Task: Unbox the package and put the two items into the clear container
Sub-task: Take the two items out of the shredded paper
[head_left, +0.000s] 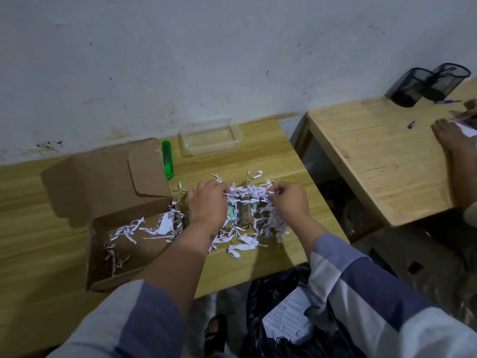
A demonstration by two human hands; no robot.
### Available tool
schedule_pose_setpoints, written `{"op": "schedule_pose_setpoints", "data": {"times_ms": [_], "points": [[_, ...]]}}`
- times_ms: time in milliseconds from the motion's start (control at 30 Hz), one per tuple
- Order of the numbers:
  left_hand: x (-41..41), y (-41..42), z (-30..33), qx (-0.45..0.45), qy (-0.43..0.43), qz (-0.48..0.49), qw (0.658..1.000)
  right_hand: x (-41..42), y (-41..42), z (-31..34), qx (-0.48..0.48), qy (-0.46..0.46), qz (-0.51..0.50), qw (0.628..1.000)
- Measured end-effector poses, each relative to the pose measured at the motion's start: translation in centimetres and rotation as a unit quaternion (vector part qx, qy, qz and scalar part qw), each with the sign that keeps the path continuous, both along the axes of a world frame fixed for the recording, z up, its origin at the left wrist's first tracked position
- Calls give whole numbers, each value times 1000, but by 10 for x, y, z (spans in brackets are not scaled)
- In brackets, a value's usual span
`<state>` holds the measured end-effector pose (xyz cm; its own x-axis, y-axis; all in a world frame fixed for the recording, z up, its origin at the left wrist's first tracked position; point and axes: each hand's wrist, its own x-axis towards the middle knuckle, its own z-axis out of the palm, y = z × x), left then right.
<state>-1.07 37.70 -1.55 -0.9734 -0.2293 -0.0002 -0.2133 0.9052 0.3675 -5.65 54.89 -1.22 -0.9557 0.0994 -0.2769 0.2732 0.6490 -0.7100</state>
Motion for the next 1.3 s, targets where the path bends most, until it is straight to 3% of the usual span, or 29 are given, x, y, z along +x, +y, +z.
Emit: {"op": "schedule_pose_setpoints", "data": {"times_ms": [133,200,333,400,500,600,733,800,967,1167,1300], "points": [[5,-4,0,-30,-17,30,999,0,3,2,134,-42,39,989],[9,-2,1,-15,-3,55,998,0,-3,7,190,-22,55,980],[11,-1,-3,40,-40,18,998,1,-25,15,132,91,78,984],[11,-2,-6,61,-73,-3,995,2,-38,15,95,85,101,987],[13,-4,-11,73,-76,-2,994,3,-50,5,144,48,162,975],[15,-4,-9,68,-78,0,995,1,-50,-1,121,9,129,984],[15,-4,-9,73,-75,9,994,-1,-45,-1,240,46,89,966],[16,-3,-9,73,-78,9,994,-5,-44,3,278,20,100,955],[17,-4,-11,71,-84,1,994,-16,-56,0,231,-84,95,965],[21,-6,-9,70,-91,-2,993,-8,-57,0,75,-59,49,994],[22,-4,-7,59,-99,-3,993,-5,-54,13,44,-15,47,998]]}}
